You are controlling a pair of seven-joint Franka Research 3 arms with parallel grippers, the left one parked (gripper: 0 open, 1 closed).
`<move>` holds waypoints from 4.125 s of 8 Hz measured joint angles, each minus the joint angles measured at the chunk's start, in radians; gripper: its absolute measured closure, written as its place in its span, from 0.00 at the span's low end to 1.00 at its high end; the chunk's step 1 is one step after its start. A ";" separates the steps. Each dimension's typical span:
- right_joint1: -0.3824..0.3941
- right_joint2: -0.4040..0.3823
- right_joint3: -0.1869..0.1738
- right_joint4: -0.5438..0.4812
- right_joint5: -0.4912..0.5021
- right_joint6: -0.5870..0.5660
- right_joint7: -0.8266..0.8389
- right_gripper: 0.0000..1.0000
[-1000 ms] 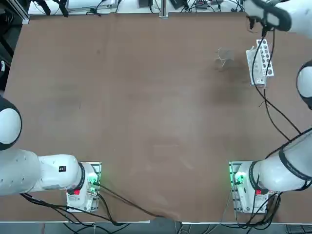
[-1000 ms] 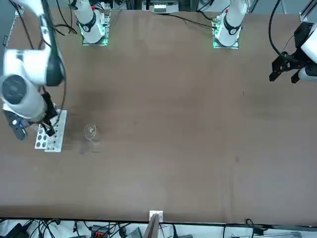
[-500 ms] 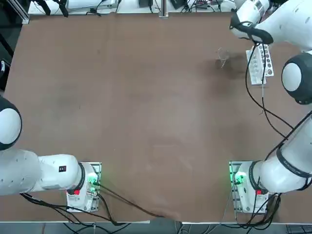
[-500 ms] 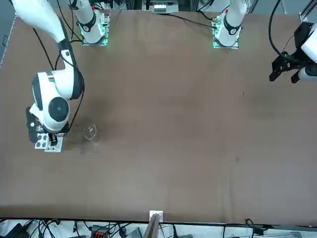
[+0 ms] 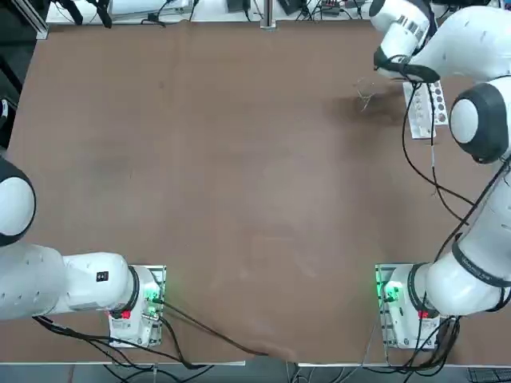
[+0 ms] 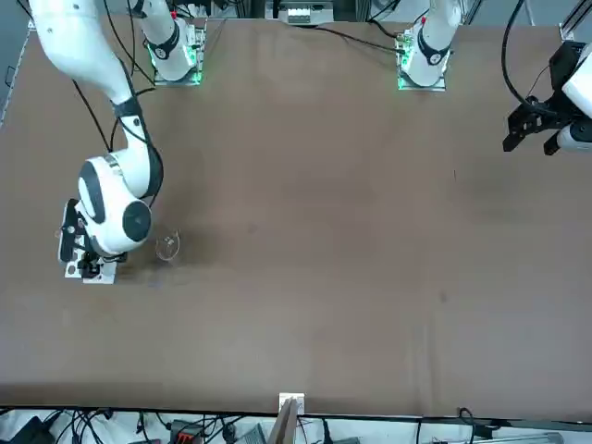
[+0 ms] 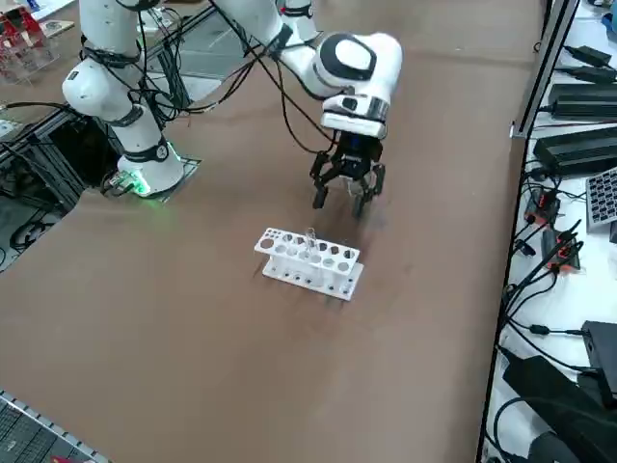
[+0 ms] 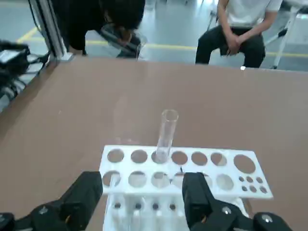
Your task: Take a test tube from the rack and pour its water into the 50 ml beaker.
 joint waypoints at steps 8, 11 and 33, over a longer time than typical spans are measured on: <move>0.029 0.203 0.001 0.001 -0.268 -0.264 0.227 0.10; 0.028 0.211 -0.007 0.002 -0.302 -0.275 0.246 0.15; 0.003 0.246 -0.012 0.030 -0.380 -0.281 0.302 0.80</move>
